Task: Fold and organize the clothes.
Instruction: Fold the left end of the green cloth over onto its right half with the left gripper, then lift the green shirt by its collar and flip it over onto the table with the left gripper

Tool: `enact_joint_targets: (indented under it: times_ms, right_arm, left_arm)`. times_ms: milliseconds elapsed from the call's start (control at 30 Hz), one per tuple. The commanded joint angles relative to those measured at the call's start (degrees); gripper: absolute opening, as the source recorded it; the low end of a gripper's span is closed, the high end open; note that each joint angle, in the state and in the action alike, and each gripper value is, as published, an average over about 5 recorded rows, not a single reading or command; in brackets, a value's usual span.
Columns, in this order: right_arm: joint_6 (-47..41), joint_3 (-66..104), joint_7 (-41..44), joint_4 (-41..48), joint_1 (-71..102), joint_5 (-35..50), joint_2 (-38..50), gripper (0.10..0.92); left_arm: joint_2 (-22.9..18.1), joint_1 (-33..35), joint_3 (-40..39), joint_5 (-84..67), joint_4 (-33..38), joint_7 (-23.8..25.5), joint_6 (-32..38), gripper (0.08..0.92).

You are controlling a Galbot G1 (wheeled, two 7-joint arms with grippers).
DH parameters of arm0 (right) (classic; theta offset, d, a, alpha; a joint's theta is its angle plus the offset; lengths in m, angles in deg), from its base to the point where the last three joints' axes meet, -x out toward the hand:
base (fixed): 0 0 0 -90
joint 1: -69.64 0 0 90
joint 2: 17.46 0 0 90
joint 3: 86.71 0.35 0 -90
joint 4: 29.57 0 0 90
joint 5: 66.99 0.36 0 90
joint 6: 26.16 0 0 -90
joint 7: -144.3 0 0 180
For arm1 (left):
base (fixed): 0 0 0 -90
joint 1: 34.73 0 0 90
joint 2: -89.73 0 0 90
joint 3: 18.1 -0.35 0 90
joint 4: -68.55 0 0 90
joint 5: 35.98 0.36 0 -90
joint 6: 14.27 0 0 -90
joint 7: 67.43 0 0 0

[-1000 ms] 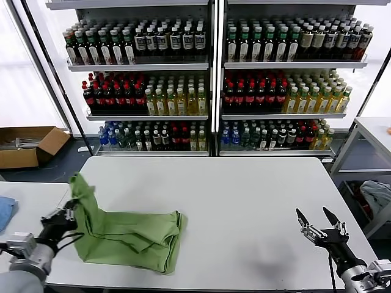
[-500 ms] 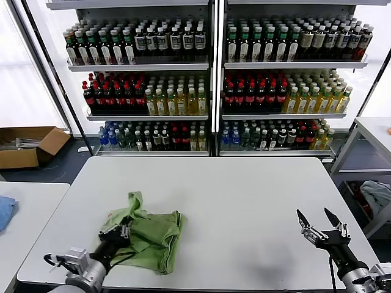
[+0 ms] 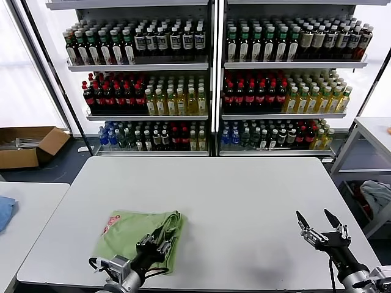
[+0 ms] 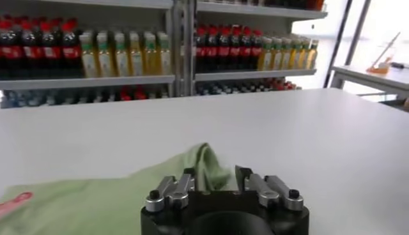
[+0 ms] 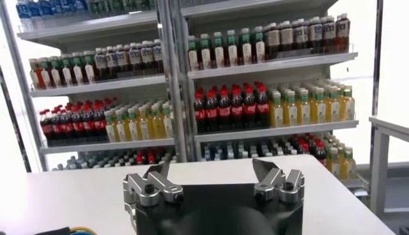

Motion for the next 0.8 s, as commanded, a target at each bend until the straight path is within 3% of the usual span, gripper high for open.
enact_joint_targets:
  times_ms: [33,167,367,533,800]
  right_arm:
    - [0.03,0.36,0.18,0.07,0.41,-0.14,-0.18,0.823]
    - [0.31,0.47,0.33,0.82,0.53,0.08,0.14,0.823]
    - [0.80,-1.21,0.49,1.81,-0.07,-0.07,-0.03,0.823]
    - [1.21,-2.48,0.77,2.08,-0.25,-0.23,0.02,0.823]
    - [1.38,-2.17,1.02,1.99,0.15,-0.05,0.78,0.823]
  left_arm:
    - [1.49,1.12,1.67,-7.28,9.09,-1.27,-0.35,0.519]
    - [3.79,2.33,14.72,-14.58,11.08,-1.54,-3.92,0.632]
    - [5.10,2.55,29.76,-15.78,1.46,-0.54,-8.25,0.790]
    - [4.07,2.23,29.28,-14.78,-7.32,-1.43,-8.20,0.821]
    - [1.78,-0.31,25.73,-14.91,-14.31,-1.45,-6.75,0.823]
